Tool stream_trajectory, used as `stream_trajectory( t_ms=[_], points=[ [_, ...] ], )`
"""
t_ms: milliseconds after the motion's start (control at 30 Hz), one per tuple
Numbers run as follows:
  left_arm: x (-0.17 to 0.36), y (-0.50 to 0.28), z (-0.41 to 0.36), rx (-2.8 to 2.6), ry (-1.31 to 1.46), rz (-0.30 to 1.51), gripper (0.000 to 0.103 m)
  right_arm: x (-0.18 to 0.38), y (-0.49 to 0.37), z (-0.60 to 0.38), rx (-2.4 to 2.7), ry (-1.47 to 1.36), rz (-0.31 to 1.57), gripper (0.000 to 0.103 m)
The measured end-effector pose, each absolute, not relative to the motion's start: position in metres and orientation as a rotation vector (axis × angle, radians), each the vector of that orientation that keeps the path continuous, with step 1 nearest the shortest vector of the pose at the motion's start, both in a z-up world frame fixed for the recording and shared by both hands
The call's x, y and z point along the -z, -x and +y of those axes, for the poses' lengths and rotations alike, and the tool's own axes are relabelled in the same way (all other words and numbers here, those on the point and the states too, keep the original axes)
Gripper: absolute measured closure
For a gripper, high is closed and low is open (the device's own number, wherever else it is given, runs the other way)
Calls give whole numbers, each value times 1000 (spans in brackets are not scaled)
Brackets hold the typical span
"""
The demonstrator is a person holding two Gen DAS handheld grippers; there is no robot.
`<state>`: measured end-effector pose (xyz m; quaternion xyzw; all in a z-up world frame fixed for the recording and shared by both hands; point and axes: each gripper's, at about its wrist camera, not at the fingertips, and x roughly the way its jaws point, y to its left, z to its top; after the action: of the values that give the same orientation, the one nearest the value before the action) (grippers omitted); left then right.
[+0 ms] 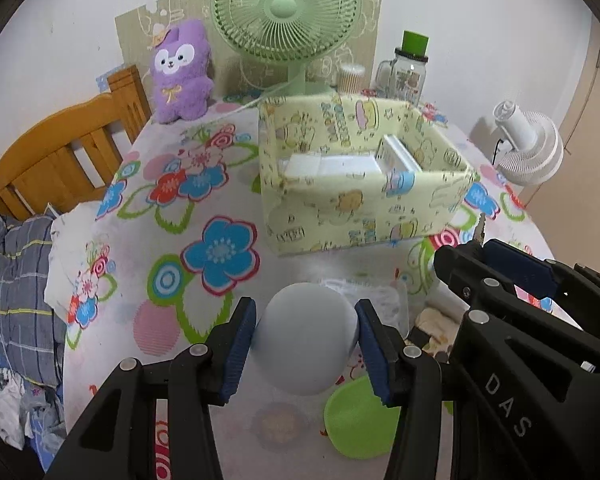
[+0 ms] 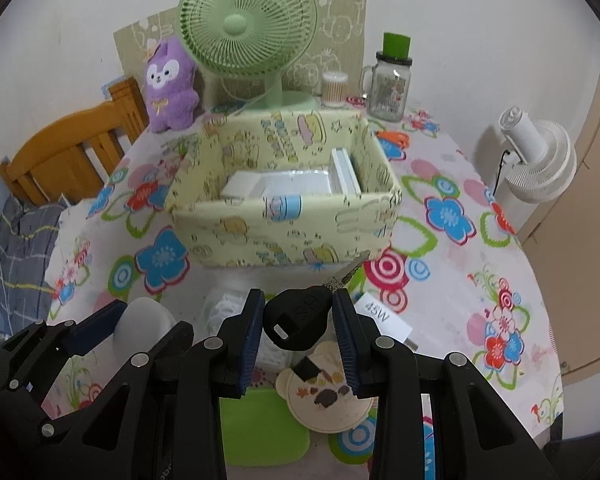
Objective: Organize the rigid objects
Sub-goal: 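Carry the puck with the left gripper while the right carries the key over the fabric box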
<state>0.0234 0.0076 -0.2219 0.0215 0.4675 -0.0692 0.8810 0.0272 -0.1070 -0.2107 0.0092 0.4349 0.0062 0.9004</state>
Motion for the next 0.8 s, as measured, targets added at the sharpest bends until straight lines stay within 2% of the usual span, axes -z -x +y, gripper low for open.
stream_trajectory(
  t_ms=[800],
  points=[
    [163, -36, 3, 152, -29, 858, 51, 148, -35, -111, -5, -28, 782, 65]
  ],
)
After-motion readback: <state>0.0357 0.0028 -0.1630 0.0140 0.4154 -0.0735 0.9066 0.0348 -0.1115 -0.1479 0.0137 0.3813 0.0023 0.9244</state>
